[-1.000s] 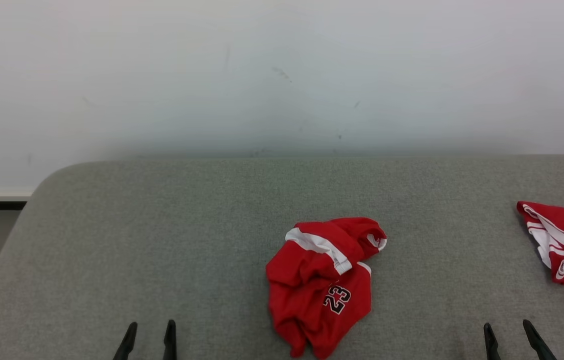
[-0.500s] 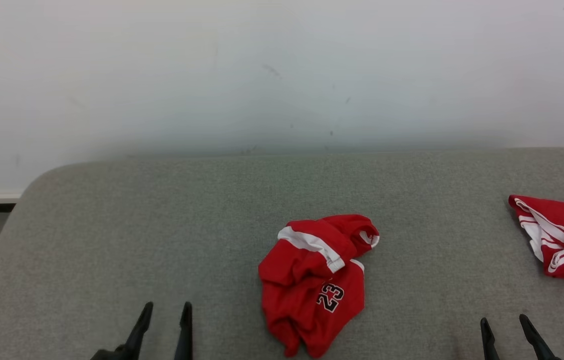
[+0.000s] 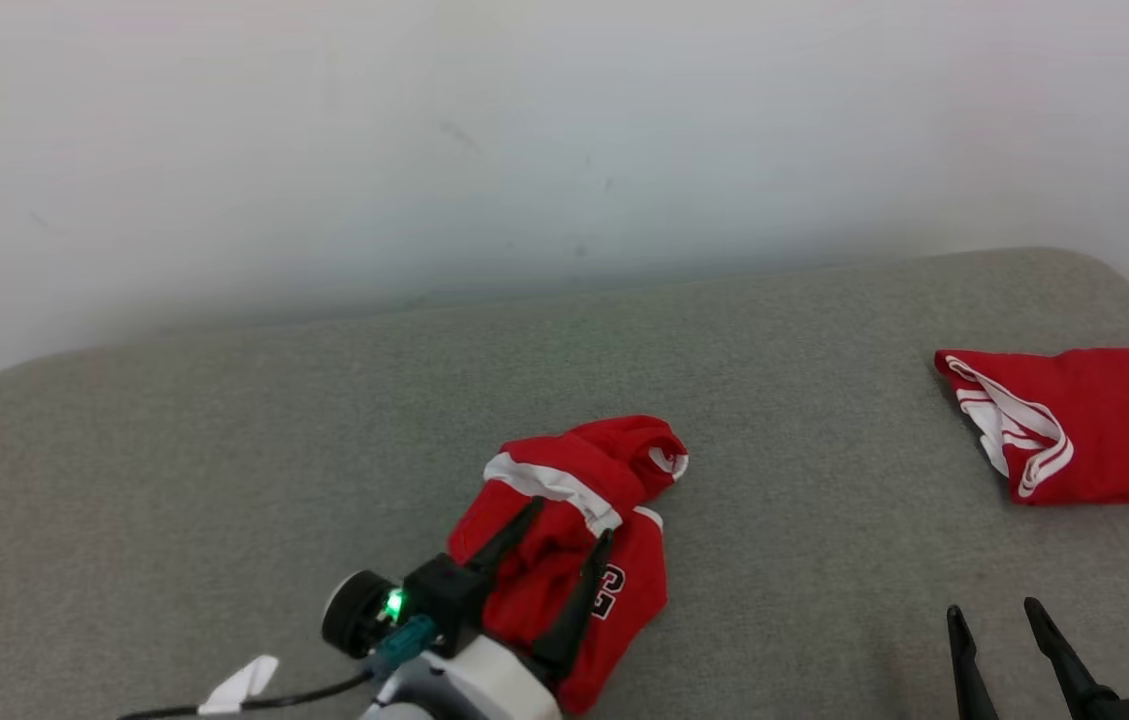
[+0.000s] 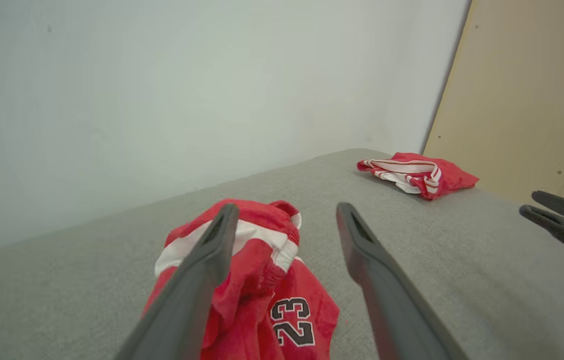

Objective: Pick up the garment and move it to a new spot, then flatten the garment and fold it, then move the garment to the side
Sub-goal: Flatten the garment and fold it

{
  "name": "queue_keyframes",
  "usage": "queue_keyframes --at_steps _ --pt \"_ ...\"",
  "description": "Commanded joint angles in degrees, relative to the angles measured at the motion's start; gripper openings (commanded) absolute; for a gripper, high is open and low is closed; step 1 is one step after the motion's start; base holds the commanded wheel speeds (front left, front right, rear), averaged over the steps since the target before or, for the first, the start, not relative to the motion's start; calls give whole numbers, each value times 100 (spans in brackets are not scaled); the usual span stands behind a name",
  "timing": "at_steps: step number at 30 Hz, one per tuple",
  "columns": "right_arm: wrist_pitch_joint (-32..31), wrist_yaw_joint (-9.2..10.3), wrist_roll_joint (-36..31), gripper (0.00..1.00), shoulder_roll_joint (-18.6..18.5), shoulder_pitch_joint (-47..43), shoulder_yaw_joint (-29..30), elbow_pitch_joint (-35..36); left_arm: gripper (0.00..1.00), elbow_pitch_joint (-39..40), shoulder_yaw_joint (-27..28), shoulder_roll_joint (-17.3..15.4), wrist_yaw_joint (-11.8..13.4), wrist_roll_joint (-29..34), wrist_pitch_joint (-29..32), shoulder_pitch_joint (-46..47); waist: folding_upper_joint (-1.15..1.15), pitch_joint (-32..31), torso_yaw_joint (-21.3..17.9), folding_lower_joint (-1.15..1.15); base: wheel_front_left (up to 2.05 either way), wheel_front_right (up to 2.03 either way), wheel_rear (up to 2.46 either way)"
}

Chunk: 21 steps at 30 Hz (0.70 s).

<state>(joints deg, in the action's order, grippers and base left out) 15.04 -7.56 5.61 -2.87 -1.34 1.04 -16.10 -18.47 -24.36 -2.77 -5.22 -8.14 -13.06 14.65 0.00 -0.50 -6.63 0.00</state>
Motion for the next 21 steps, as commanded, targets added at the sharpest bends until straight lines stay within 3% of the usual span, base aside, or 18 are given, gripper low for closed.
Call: queue_keyframes --at_steps 1,10,21 --pt "15 16 31 100 -10 60 -6 3 100 -121 -87 -27 13 16 34 157 0 87 -161 0 0 0 0" --pt "15 16 171 100 -9 188 -21 -16 100 -1257 -323 -29 332 194 373 965 0 385 -661 0 0 0 0" --pt "15 16 292 100 -10 329 -60 -26 100 -2211 -221 -131 638 221 366 1441 0 642 -776 0 0 0 0"
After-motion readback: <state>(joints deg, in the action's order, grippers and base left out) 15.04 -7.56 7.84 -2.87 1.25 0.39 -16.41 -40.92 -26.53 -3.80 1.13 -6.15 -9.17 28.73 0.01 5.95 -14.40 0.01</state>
